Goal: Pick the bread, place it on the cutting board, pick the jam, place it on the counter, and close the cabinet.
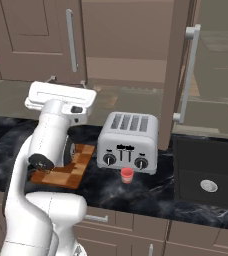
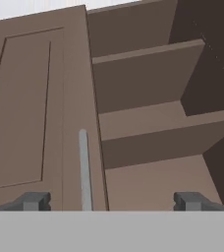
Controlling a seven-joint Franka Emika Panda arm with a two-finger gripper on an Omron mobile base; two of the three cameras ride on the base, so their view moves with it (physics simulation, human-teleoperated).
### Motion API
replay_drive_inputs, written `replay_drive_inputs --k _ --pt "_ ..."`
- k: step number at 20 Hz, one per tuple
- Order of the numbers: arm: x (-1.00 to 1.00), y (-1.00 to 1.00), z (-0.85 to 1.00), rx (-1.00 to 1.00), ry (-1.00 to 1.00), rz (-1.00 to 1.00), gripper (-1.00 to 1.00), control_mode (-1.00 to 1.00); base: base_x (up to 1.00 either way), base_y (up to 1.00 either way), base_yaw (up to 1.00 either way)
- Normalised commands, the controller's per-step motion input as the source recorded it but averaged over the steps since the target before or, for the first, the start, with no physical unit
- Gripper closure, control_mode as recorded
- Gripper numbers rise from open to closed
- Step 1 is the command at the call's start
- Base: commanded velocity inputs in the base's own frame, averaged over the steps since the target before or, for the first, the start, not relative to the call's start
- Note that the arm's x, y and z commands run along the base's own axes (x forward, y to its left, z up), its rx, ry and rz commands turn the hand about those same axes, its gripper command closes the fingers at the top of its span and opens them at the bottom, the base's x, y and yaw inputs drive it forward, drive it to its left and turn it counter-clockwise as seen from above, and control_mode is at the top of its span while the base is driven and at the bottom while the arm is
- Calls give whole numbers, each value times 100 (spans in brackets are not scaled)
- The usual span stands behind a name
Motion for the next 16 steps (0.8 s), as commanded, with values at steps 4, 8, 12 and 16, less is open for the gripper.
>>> replay_drive_inputs --k 4,8,12,16 --pt "-58 -10 29 0 0 0 -100 -100 0 0 0" --pt "-61 -10 30 0 0 0 -100 -100 0 0 0" --pt "-62 -10 26 0 0 0 -100 -100 0 0 0" --pt "-61 -15 18 -2 0 0 -100 -100 0 0 0"
